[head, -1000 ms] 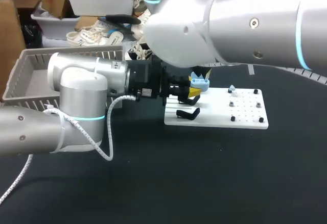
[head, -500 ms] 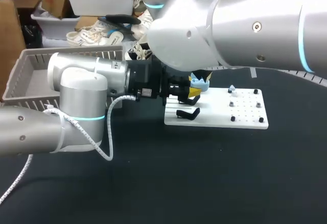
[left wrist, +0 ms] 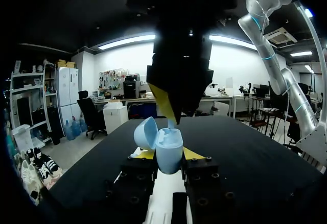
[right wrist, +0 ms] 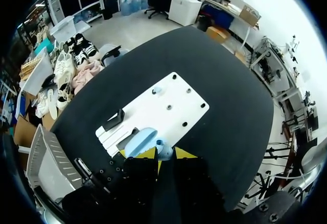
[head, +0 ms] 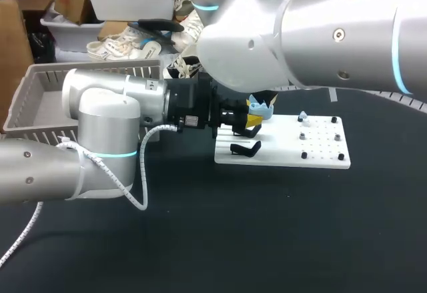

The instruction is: Pick up each earbud case from the left stands, insert the matching earbuds, close the lid, and place the case in the box.

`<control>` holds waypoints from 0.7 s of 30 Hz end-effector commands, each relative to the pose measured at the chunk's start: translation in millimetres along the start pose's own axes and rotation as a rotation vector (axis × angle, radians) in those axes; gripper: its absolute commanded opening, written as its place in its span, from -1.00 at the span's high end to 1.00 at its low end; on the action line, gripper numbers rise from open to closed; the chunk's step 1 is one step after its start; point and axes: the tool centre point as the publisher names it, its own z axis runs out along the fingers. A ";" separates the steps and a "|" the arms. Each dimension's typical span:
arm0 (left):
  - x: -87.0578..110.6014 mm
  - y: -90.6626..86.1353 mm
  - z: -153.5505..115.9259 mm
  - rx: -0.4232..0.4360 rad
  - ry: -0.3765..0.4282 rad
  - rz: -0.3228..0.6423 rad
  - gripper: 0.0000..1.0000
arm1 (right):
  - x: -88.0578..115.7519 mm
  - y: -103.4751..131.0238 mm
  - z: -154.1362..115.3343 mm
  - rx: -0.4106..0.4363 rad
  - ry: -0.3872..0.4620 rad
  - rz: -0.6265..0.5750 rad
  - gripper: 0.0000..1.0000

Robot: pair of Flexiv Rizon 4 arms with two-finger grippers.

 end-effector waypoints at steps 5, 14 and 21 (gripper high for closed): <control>0.3 -1.3 -0.2 -0.004 -0.002 0.001 1.00 | 0.2 -0.8 1.7 -0.010 0.003 0.003 1.00; 0.3 -1.3 -0.2 -0.004 -0.002 0.001 1.00 | -0.4 0.3 3.6 -0.014 0.005 0.000 1.00; 0.3 -1.3 -0.2 -0.004 -0.002 0.001 1.00 | 0.0 1.0 5.8 -0.021 0.012 0.001 1.00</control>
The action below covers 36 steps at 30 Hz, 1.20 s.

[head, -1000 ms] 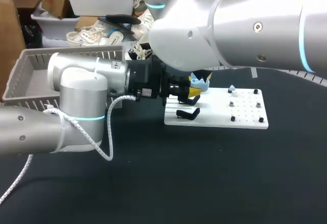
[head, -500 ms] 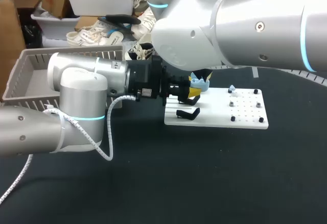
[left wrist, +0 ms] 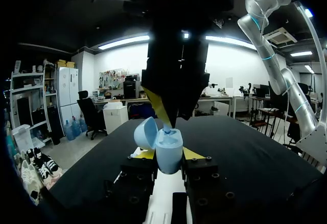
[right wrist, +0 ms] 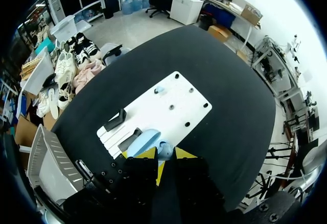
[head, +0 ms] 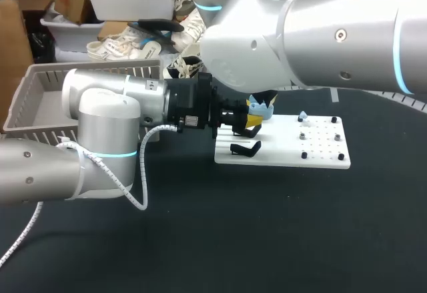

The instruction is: Pick up each earbud case from the left stands, insert the matching earbuds, close the lid, and place the case in the box.

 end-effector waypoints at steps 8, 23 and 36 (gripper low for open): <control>0.2 -1.3 -0.2 -0.004 -0.002 0.001 1.00 | 0.6 -2.7 4.0 -0.009 0.007 0.003 1.00; 0.2 -1.3 -0.2 -0.004 -0.002 0.001 1.00 | 0.3 -3.4 8.2 -0.011 0.027 0.008 1.00; 0.2 -1.3 -0.2 -0.004 -0.002 0.001 1.00 | -0.5 -1.6 7.8 -0.014 0.028 0.000 0.63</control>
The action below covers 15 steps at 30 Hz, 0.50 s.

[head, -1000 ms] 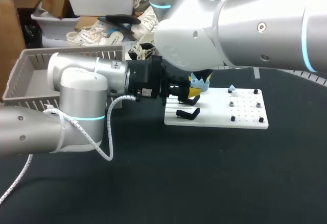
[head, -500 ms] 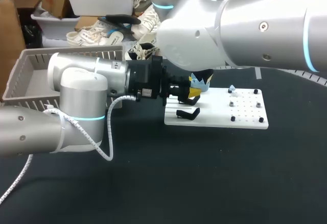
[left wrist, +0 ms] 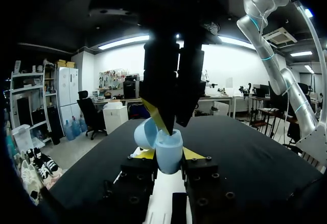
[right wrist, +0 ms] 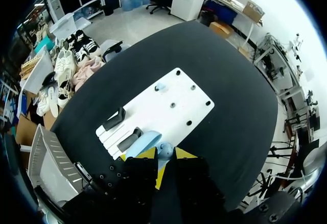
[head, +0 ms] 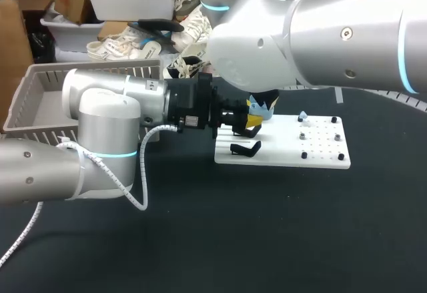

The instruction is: Pick up each earbud case from the left stands, insert the matching earbuds, close the lid, and place the case in the box.

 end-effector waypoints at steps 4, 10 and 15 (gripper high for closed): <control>0.3 -1.0 -0.4 -0.004 -0.001 0.001 1.00 | 0.7 -2.3 -0.1 -0.003 -0.004 0.000 0.60; 0.3 -1.0 -0.4 -0.004 -0.001 0.001 1.00 | 2.2 -1.7 -0.5 -0.003 -0.002 -0.003 0.60; 0.3 -1.0 -0.4 -0.004 -0.001 0.001 1.00 | 3.8 0.5 -2.1 -0.004 -0.004 -0.008 0.60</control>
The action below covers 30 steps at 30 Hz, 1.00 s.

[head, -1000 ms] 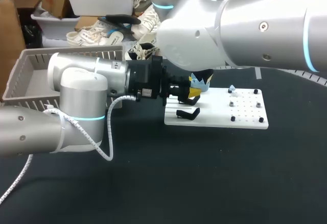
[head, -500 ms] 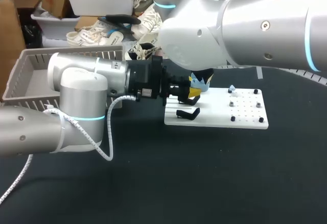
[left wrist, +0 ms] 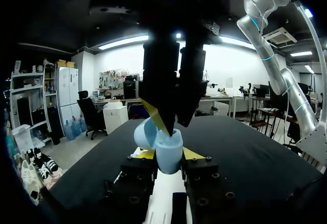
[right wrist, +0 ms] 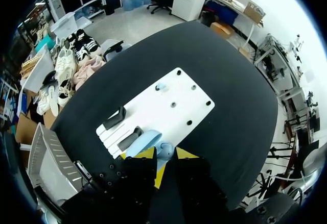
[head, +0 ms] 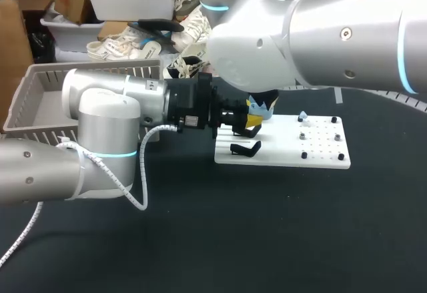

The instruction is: Pick up each earbud case from the left stands, insert the matching earbuds, close the lid, and place the case in the box.

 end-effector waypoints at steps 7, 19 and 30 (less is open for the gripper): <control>0.4 -1.2 -0.1 -0.004 -0.001 0.001 1.00 | 2.9 2.5 -3.1 -0.002 -0.010 -0.007 0.60; 0.4 -1.2 -0.1 -0.004 -0.001 0.001 1.00 | 3.7 2.1 -1.9 0.002 -0.006 -0.007 0.55; 0.4 -1.2 -0.1 -0.004 -0.001 0.001 1.00 | 2.3 -15.1 -20.6 -0.071 -0.045 -0.016 0.42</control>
